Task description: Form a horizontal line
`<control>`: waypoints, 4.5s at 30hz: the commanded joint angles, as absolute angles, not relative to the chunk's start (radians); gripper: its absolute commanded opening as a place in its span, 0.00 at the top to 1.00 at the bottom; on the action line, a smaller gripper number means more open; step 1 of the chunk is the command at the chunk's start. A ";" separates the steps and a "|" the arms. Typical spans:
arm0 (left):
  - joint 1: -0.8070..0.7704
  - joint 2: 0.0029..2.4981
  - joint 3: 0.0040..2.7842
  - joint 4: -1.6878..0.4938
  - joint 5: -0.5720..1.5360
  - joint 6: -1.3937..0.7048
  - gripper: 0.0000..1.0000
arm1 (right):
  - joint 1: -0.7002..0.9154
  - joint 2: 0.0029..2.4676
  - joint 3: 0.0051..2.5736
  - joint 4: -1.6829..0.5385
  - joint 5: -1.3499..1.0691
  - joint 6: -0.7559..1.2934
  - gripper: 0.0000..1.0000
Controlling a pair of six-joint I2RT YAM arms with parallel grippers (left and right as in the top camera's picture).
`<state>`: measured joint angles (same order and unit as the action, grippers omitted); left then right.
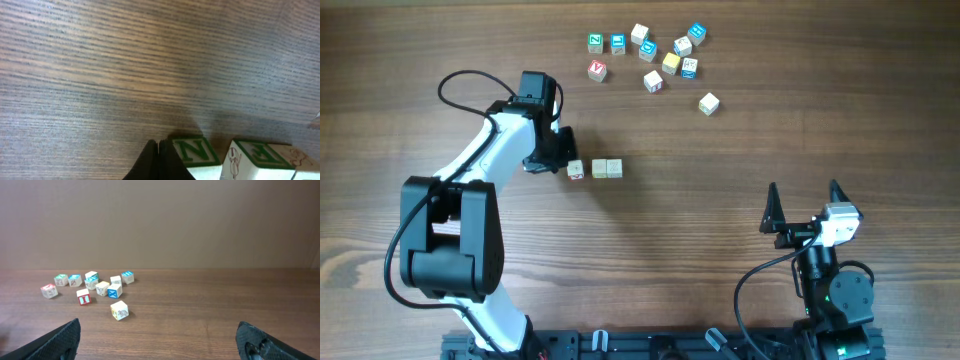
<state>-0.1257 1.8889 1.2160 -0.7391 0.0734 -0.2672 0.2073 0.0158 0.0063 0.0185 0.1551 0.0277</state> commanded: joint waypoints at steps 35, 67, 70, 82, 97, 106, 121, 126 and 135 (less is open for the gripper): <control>-0.155 1.897 1.188 -0.756 0.062 -0.269 0.96 | 0.202 0.011 0.005 0.022 0.165 0.019 0.00; -0.167 1.897 1.188 -0.730 0.142 -0.265 0.96 | 0.202 0.011 0.006 0.022 0.165 0.019 0.00; -0.167 1.897 1.188 -0.730 0.142 -0.265 0.96 | 0.202 0.011 0.005 0.022 0.165 0.019 0.00; -0.154 1.897 1.188 -0.683 -0.174 -0.290 0.96 | 0.202 0.011 0.005 0.022 0.164 0.019 0.00; 0.287 1.897 1.189 -0.538 -0.143 -0.457 0.00 | 0.202 0.011 0.005 0.022 0.165 0.019 0.00; 0.294 1.897 1.189 -0.538 -0.143 -0.457 0.00 | 0.202 0.011 0.006 0.022 0.164 0.019 0.00; 0.294 1.897 1.189 -0.538 -0.143 -0.457 0.00 | 0.202 0.014 0.005 0.022 0.165 0.019 0.00; 0.294 1.897 1.189 -0.538 -0.143 -0.457 0.00 | 0.202 0.014 0.005 0.022 0.165 0.019 0.00; 0.294 1.897 1.189 -0.538 -0.143 -0.457 0.00 | 0.202 0.014 0.008 0.016 0.049 0.115 0.00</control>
